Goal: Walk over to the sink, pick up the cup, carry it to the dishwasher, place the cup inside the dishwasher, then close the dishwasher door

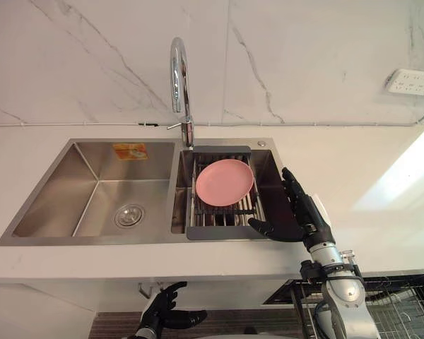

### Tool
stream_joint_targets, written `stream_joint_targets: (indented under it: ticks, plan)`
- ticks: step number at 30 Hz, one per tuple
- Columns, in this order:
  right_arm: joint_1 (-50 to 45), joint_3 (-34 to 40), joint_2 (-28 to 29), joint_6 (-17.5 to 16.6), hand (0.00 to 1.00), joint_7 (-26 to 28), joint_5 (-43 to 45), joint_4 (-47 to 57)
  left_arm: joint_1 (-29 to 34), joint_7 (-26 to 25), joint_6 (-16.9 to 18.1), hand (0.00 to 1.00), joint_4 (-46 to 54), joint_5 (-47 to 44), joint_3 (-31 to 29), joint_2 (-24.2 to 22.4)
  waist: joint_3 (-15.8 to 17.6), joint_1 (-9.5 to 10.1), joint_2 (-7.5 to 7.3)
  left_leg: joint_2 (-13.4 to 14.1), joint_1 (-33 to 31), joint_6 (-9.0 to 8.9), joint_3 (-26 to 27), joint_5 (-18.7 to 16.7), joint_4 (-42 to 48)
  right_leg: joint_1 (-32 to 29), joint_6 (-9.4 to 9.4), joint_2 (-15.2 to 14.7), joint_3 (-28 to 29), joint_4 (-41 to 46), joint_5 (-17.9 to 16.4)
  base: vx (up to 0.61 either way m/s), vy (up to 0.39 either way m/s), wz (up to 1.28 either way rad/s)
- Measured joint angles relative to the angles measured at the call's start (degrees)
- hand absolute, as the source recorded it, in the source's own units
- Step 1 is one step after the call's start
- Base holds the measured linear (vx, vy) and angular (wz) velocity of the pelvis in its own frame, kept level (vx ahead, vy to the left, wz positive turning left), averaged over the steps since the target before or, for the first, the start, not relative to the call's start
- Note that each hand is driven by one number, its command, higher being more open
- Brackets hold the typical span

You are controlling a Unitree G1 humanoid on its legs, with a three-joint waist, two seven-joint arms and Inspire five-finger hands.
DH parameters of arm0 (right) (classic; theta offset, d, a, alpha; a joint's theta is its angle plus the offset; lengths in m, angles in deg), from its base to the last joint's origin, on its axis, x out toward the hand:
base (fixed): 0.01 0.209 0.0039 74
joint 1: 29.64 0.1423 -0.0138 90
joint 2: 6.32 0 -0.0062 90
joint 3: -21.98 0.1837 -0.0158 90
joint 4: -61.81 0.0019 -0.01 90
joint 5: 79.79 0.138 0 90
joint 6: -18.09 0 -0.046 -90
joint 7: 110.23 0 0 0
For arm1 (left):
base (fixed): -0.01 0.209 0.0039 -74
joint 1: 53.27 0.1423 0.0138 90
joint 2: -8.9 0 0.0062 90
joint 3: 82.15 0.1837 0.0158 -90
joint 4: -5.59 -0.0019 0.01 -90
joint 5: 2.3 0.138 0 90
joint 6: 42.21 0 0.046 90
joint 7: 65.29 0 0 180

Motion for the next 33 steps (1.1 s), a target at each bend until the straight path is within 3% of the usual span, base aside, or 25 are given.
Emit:
stream_joint_targets:
  ticks: [4, 12, 27, 33]
  plan:
    - [-0.1, 0.0, 0.6, 0.0, 1.00, -1.7, 0.0, 0.0, 0.3, 0.0, 1.0, 1.00, -0.5, -0.2, -0.8, -0.1, -0.7, -0.47, 0.09, 0.3, -1.3, -0.25, 1.4, -0.2, -0.2, 0.1, -0.16, 0.2, -0.3, -3.3, 1.5, -0.01, 0.003, -0.05]
    - [1.1, 1.8, 0.8, -2.4, 1.00, -9.9, -2.7, 0.1, 0.9, 0.1, 2.7, 1.00, -2.3, -2.6, -0.7, -0.1, -1.1, -0.81, 0.70, 1.9, -2.1, -1.75, 4.5, 0.1, -0.5, 1.0, -0.33, 0.7, -2.6, -6.3, 3.2, 0.02, -0.028, 0.08]
    - [6.6, 2.3, -5.9, -1.4, 1.00, -4.1, -18.7, 0.0, 0.0, 0.3, 2.6, 1.00, -4.5, -2.6, -0.8, 0.0, -2.2, -0.76, 0.37, 2.0, -0.7, -2.09, 4.1, 1.4, -2.7, 1.8, -0.09, 0.8, -4.6, -6.4, 2.6, -0.03, -0.024, 0.04]
    - [10.7, 0.0, -7.6, -1.2, 1.00, -4.1, -25.3, -2.6, -0.1, 0.5, 2.5, 1.00, -4.5, -2.4, -0.8, 0.0, -2.2, -0.58, 0.27, 2.1, -0.5, -1.89, 3.6, 1.6, -2.7, 2.1, -0.22, 0.8, -5.4, -6.4, 2.7, -0.02, -0.020, 0.04]
